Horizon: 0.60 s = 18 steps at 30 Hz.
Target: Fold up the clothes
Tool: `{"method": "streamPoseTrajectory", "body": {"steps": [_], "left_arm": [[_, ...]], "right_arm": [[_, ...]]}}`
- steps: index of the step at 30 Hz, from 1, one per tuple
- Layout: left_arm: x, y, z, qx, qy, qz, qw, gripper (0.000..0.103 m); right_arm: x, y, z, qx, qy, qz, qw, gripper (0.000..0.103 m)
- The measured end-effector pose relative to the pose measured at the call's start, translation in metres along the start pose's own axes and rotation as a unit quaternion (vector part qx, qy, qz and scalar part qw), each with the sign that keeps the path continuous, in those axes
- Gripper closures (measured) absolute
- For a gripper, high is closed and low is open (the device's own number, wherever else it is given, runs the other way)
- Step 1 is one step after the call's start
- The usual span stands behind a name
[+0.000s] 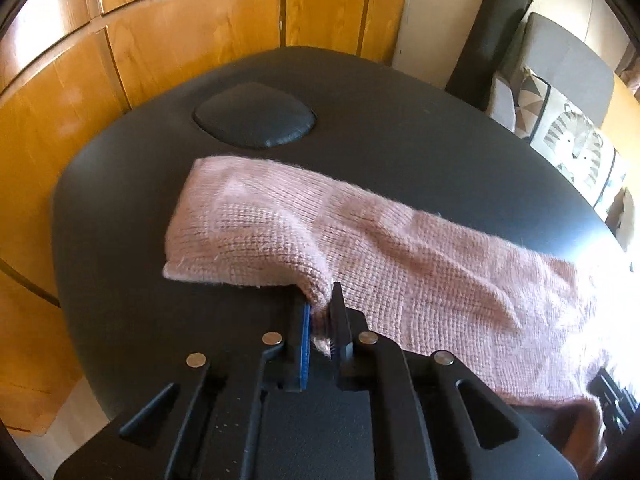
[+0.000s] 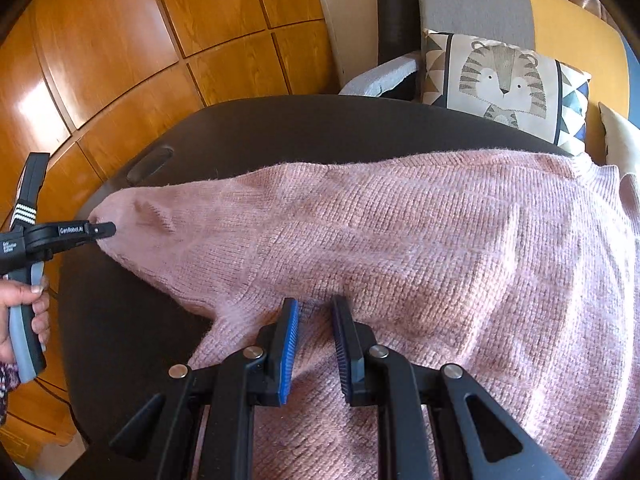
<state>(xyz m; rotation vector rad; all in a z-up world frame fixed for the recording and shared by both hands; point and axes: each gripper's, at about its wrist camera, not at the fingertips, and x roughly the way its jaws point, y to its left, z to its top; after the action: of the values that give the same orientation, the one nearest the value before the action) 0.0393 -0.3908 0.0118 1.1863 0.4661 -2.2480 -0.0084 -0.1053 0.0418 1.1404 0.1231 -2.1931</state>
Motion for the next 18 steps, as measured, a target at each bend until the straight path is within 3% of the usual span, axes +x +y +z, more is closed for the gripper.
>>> {"method": "streamPoseTrajectory", "body": {"steps": [3, 6, 11, 18], "left_arm": [[0.014, 0.000, 0.024, 0.011, -0.013, 0.023, 0.9996, 0.096], [0.031, -0.001, 0.026, 0.016, 0.012, 0.043, 0.9989, 0.096], [0.035, -0.009, 0.010, 0.036, -0.037, 0.066, 0.9965, 0.096], [0.036, 0.002, 0.007, 0.012, -0.047, 0.034, 0.9982, 0.095]], "right_arm": [[-0.001, 0.002, -0.001, -0.002, 0.000, 0.001, 1.000, 0.085], [-0.001, 0.004, -0.003, -0.007, 0.001, 0.003, 1.000, 0.084], [0.000, 0.006, -0.003, -0.012, 0.003, 0.006, 1.000, 0.084], [0.001, 0.023, 0.010, -0.054, 0.030, -0.007, 0.998, 0.084]]}}
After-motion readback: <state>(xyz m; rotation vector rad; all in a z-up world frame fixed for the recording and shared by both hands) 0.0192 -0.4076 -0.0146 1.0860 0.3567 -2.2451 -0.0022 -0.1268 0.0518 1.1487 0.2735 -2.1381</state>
